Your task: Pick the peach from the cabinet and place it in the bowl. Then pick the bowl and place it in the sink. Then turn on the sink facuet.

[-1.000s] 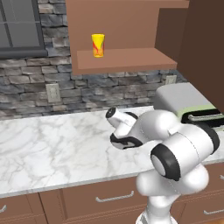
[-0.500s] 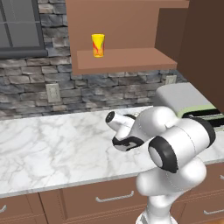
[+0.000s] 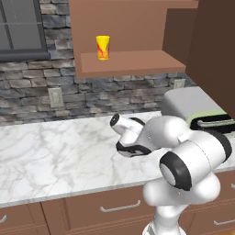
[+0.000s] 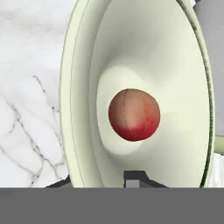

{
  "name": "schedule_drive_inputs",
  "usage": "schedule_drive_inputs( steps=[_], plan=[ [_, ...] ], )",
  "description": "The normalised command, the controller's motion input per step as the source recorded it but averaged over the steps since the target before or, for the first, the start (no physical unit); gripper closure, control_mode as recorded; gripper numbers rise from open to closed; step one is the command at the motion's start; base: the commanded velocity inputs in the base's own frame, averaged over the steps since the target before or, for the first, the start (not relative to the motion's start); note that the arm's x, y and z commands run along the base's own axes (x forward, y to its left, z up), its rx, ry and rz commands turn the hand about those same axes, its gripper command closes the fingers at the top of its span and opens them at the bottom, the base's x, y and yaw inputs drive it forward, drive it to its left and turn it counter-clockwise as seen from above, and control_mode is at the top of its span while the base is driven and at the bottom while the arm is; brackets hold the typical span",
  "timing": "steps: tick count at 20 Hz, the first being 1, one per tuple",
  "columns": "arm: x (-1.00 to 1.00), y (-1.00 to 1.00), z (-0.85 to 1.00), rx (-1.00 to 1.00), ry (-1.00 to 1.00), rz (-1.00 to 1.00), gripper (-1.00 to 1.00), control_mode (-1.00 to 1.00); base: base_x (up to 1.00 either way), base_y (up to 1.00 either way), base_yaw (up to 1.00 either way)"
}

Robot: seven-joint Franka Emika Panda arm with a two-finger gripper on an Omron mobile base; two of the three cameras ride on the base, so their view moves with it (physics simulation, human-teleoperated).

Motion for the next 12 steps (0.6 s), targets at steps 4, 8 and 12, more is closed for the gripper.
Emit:
schedule_drive_inputs(
  steps=[4,8,12],
  plan=[
    [-0.87,0.19,0.79,0.08,-0.02,0.02,1.00,-1.00,0.00,0.00,0.00],
    [-0.95,0.17,1.00,0.01,-0.07,0.00,1.00,-1.00,0.00,0.00,0.00],
    [-0.98,0.11,1.00,0.00,-0.13,0.08,1.00,-1.00,0.00,0.00,0.00]
  ],
)
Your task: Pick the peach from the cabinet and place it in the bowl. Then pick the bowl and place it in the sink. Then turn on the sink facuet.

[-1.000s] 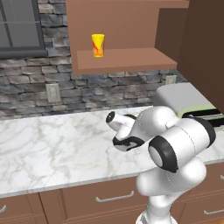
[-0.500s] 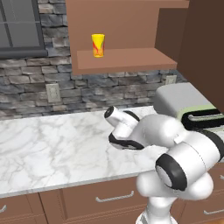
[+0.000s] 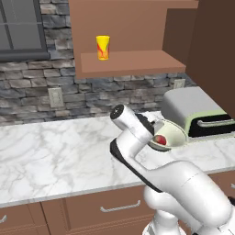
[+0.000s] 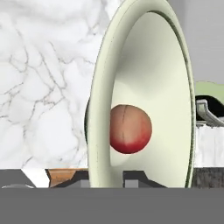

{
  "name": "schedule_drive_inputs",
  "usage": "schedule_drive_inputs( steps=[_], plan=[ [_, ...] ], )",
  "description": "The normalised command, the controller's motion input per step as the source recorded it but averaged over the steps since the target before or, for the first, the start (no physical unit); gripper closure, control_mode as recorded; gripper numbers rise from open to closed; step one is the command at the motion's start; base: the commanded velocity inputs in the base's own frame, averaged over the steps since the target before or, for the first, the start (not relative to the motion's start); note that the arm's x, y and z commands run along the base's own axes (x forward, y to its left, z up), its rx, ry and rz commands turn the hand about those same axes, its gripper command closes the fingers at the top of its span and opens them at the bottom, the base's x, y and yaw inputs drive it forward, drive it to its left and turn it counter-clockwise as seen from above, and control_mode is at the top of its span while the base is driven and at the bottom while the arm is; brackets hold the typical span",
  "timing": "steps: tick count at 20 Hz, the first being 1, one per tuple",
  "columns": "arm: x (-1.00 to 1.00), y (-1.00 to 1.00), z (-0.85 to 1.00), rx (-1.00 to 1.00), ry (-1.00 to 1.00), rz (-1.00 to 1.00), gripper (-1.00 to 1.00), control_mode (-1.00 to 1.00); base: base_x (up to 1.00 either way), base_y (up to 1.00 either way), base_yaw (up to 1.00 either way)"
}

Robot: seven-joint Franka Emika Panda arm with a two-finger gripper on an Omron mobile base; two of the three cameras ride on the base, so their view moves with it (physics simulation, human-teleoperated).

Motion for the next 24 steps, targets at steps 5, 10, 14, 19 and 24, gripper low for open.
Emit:
schedule_drive_inputs(
  steps=[5,10,14,19,24],
  plan=[
    [-0.92,0.08,0.99,0.00,-0.10,0.28,1.00,-1.00,0.00,0.00,0.00],
    [-0.56,0.24,1.00,-0.01,0.00,0.28,1.00,-1.00,0.00,0.00,0.00],
    [-0.68,0.15,1.00,-0.07,-0.02,0.27,1.00,-1.00,0.00,0.00,0.00],
    [-0.52,-0.03,0.75,-0.07,0.00,0.20,1.00,-1.00,0.00,0.00,0.00],
    [-0.49,0.00,0.37,-0.16,-0.01,0.17,1.00,-1.00,0.00,0.00,0.00]
  ],
)
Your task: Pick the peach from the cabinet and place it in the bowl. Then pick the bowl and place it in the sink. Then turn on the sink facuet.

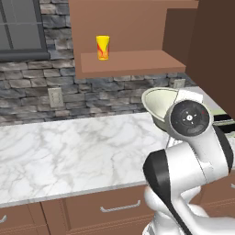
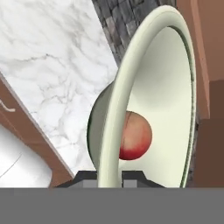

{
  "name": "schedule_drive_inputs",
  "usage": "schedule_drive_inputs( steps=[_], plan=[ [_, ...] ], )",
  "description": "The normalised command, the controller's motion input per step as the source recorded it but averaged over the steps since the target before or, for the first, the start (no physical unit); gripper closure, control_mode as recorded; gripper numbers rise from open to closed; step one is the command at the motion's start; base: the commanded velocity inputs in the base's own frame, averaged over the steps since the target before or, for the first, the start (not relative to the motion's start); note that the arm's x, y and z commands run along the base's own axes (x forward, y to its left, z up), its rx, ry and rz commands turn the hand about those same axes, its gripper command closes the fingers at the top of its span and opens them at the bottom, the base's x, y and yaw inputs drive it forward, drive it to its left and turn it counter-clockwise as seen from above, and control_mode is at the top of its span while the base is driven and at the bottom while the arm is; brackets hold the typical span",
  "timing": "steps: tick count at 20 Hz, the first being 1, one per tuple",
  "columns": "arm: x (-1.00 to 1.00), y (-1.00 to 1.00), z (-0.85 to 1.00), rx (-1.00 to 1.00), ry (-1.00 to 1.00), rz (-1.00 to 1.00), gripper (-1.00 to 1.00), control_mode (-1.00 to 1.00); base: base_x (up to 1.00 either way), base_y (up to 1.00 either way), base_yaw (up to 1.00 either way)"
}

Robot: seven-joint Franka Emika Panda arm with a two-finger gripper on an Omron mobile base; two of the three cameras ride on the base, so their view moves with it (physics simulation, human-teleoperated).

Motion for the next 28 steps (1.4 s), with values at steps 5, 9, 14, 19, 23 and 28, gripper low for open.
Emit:
schedule_drive_inputs(
  steps=[5,9,14,19,23,28],
  plan=[
    [-0.32,0.24,-0.06,-0.22,0.00,0.15,1.00,-1.00,0.00,0.00,0.00],
    [-0.24,0.28,0.00,-0.17,0.00,0.04,1.00,-1.00,0.00,0.00,0.00],
    [-0.06,0.05,0.00,-0.03,0.00,0.00,1.00,1.00,-0.31,0.09,0.00],
    [0.00,0.00,0.00,0.00,0.00,0.00,1.00,1.00,-0.90,0.11,0.00],
    [0.00,0.00,0.00,0.00,0.00,0.00,1.00,1.00,-0.55,0.11,0.00],
    [0.00,0.00,0.00,0.00,0.00,0.00,1.00,1.00,-0.32,0.07,0.25]
  ],
)
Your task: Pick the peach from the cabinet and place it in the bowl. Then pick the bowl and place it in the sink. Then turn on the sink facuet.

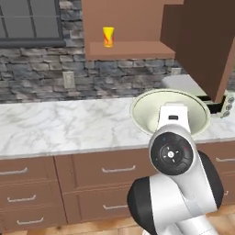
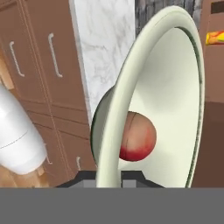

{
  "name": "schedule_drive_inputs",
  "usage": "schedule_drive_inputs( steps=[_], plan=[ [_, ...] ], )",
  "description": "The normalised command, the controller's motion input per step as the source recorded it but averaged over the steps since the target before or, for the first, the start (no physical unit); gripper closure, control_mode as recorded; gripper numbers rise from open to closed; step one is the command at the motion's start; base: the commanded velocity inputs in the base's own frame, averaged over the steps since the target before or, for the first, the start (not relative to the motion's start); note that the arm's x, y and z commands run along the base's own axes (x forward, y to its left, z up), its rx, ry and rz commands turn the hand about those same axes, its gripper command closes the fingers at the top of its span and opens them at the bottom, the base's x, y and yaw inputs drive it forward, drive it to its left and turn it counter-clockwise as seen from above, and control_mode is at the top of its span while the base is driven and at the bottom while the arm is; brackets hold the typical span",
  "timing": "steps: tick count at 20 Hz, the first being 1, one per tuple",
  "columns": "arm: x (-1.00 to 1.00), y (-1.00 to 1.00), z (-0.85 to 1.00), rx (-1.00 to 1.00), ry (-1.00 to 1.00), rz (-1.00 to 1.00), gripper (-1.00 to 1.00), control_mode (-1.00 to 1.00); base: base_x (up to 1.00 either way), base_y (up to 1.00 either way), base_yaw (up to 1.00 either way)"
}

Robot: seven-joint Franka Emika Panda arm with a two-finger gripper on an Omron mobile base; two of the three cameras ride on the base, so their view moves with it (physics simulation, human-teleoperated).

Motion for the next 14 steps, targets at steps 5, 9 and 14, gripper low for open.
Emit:
schedule_drive_inputs(
  steps=[5,9,14],
  plan=[
    [0.00,0.00,0.00,0.00,0.00,0.00,1.00,1.00,-0.40,0.04,0.57],
    [0.00,0.00,0.00,0.00,0.00,0.00,1.00,1.00,-0.32,0.10,0.63],
    [0.00,0.00,0.00,0.00,0.00,0.00,1.00,1.00,-0.06,0.10,0.69]
  ],
)
